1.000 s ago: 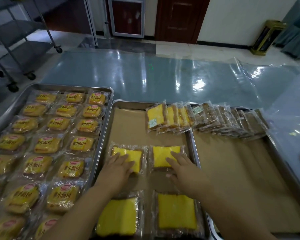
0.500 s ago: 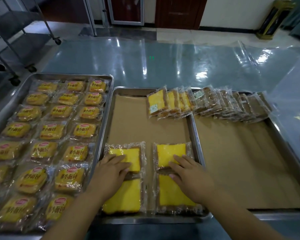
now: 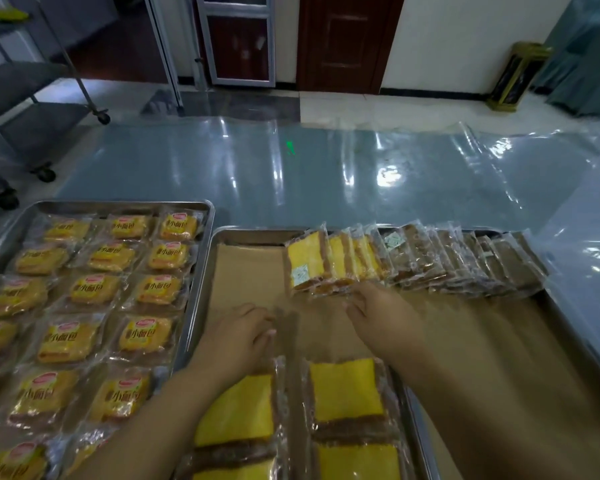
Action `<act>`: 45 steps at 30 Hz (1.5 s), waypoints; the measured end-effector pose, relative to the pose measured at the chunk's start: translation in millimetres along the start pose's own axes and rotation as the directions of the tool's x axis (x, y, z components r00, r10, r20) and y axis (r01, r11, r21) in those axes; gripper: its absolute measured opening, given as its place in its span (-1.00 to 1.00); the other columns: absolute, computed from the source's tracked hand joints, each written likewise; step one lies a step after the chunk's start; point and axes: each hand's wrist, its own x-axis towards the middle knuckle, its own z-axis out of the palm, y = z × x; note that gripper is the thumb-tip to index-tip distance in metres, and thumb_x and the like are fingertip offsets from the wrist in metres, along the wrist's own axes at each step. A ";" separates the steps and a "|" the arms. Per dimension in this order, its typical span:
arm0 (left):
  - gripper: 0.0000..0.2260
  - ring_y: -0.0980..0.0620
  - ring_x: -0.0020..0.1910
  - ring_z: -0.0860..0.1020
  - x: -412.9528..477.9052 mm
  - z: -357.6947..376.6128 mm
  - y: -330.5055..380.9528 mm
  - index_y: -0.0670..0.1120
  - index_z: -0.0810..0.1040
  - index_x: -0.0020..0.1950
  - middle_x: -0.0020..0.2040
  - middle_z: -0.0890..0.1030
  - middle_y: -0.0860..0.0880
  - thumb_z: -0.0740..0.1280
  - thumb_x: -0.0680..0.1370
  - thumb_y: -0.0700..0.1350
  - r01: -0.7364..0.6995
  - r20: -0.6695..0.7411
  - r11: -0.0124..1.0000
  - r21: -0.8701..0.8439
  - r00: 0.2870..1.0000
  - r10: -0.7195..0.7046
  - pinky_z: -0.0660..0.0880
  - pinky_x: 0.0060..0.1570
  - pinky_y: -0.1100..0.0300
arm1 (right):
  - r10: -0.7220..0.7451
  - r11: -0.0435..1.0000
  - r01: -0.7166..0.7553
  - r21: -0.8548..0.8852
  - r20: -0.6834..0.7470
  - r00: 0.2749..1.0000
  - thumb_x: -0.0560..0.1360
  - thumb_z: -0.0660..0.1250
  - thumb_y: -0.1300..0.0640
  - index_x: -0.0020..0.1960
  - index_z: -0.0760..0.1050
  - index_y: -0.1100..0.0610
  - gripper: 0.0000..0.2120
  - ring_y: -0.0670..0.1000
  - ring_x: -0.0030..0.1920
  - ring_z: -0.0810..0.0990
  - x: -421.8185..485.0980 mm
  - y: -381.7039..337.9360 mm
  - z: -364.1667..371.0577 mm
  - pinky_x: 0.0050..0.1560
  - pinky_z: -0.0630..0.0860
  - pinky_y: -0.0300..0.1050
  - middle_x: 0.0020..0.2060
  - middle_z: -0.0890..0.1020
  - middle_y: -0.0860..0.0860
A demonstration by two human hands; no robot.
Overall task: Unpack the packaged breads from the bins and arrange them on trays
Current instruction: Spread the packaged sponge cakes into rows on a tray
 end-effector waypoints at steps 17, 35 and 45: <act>-0.37 -0.18 0.39 0.07 193.0 -3.9 18.9 0.22 0.28 0.36 0.53 -0.02 -0.01 0.30 0.44 -0.32 -0.422 0.365 0.768 0.481 0.894 0.262 0.26 0.26 -0.04 | 0.256 0.966 -0.248 -0.066 0.183 0.949 0.46 0.32 -0.03 0.17 0.41 0.07 -0.67 0.10 -0.01 0.53 90.4 17.2 10.8 -0.05 0.50 -0.03 0.09 0.47 0.03; -0.83 -0.03 0.05 0.53 95.6 -41.3 -22.6 -0.02 0.53 0.02 0.00 0.58 0.01 0.40 0.45 -0.15 -0.220 -0.047 0.908 0.356 0.966 0.253 0.31 0.22 0.04 | 0.238 0.862 -0.234 0.450 0.048 0.970 0.50 0.31 0.28 0.06 0.47 0.01 -0.78 -0.09 -0.09 0.53 59.3 16.1 10.1 -0.27 0.39 -0.28 -0.10 0.52 -0.14; -0.73 -0.03 0.17 0.53 2.9 -12.4 -40.5 -0.07 0.64 0.01 0.16 0.60 -0.02 0.50 0.32 -0.15 -0.131 0.074 0.950 0.283 0.991 0.115 0.45 0.15 0.11 | -0.377 0.914 0.402 0.062 -0.240 0.894 0.30 0.38 0.53 -0.20 0.63 0.21 -0.75 0.12 -0.18 0.61 16.1 19.9 5.6 -0.22 0.56 -0.02 -0.20 0.65 0.05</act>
